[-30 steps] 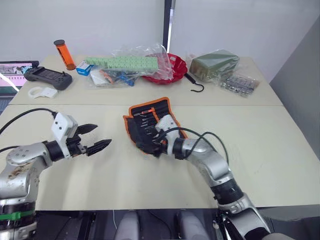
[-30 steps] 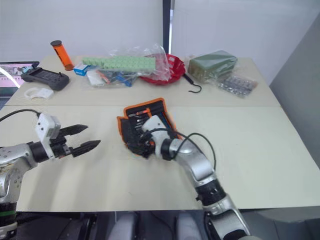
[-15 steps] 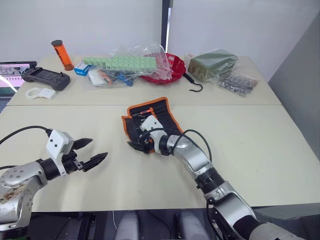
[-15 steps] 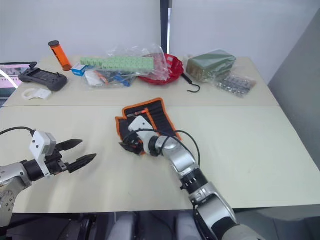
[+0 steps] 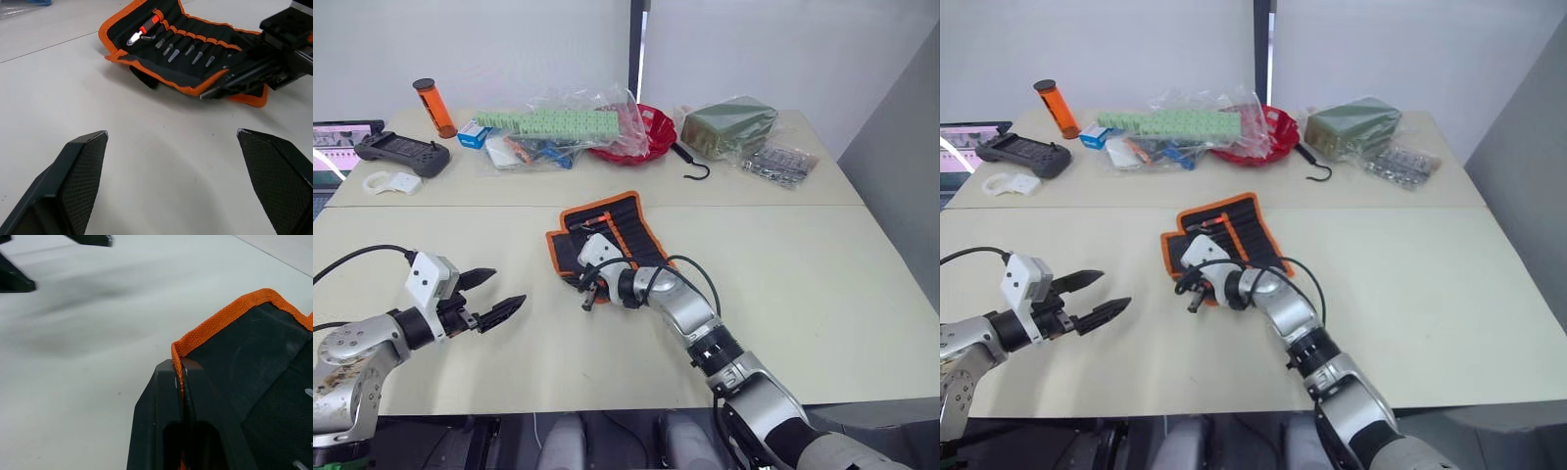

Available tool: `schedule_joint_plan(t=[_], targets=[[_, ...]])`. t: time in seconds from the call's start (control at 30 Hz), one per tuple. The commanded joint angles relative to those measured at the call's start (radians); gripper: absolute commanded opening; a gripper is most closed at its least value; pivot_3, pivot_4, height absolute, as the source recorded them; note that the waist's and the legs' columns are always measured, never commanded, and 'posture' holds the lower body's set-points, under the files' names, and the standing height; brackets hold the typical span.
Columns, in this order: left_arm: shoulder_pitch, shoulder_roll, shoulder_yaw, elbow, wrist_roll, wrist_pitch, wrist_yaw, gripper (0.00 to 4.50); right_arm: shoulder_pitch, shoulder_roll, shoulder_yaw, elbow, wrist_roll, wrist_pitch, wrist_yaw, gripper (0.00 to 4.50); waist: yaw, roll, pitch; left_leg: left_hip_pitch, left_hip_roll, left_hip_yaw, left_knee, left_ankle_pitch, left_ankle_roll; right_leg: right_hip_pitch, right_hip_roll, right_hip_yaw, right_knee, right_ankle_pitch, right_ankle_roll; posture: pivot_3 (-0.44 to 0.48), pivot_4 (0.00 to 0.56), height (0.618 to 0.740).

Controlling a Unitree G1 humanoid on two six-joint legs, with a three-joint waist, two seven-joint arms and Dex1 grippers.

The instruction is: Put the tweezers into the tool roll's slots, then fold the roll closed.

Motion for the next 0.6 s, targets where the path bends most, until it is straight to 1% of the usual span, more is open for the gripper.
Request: schedule_joint_plan(t=[0.03, 0.17, 0.27, 0.33, 0.4, 0.5, 0.6], targets=[[-0.023, 0.020, -0.020, 0.003, 0.002, -0.030, -0.023, 4.50, 0.015, -0.009, 0.043, -0.073, -0.001, -0.062, 0.079, 0.03, 0.000, 0.000, 0.000, 0.000, 0.000, 0.000, 0.000, 0.000, 0.000, 0.000, 0.000, 0.000, 0.000, 0.000, 0.000, 0.000, 0.150, 0.740], [-0.061, 0.036, -0.047, 0.033, -0.007, -0.030, -0.058, 4.50, 0.008, -0.087, 0.054, -0.083, 0.005, -0.130, 0.201, 0.03, 0.002, 0.000, 0.000, 0.000, 0.000, 0.000, 0.000, 0.000, 0.000, 0.000, 0.000, 0.000, 0.000, 0.000, 0.000, 0.000, 0.150, 0.740], [-0.080, 0.048, -0.060, 0.052, -0.015, -0.032, -0.092, 4.50, -0.003, -0.166, 0.057, -0.066, -0.003, -0.217, 0.294, 0.03, 0.002, 0.000, 0.000, 0.000, 0.000, 0.000, 0.000, 0.000, 0.000, 0.000, 0.000, 0.000, 0.000, 0.000, 0.000, 0.000, 0.150, 0.740], [-0.101, 0.073, -0.080, 0.067, -0.027, -0.022, -0.143, 4.50, 0.001, -0.269, 0.043, -0.072, 0.014, -0.294, 0.409, 0.03, 0.005, 0.000, 0.000, 0.000, 0.000, 0.000, 0.000, 0.000, 0.000, 0.000, 0.000, 0.000, -0.001, 0.000, 0.000, 0.000, 0.150, 0.740], [-0.122, 0.092, -0.096, 0.087, -0.030, -0.020, -0.178, 4.50, 0.004, -0.345, 0.035, -0.068, 0.024, -0.367, 0.496, 0.03, 0.008, 0.000, 0.000, -0.001, 0.000, 0.000, 0.000, 0.000, 0.000, 0.001, 0.000, 0.000, -0.002, 0.000, 0.000, 0.000, 0.150, 0.740], [-0.152, 0.106, -0.115, 0.118, -0.029, -0.022, -0.203, 4.50, -0.003, -0.415, 0.031, -0.036, 0.032, -0.438, 0.575, 0.03, 0.004, 0.000, 0.001, 0.000, 0.000, 0.000, 0.000, 0.000, 0.000, 0.001, 0.000, 0.000, -0.002, 0.000, 0.000, 0.000, 0.150, 0.740], [-0.176, 0.111, -0.137, 0.138, -0.022, -0.029, -0.227, 4.50, -0.020, -0.455, 0.014, 0.035, 0.023, -0.513, 0.615, 0.03, -0.002, 0.000, 0.001, 0.000, 0.000, 0.000, 0.000, 0.000, 0.000, 0.001, 0.000, 0.000, -0.002, 0.000, 0.000, 0.000, 0.150, 0.740]])
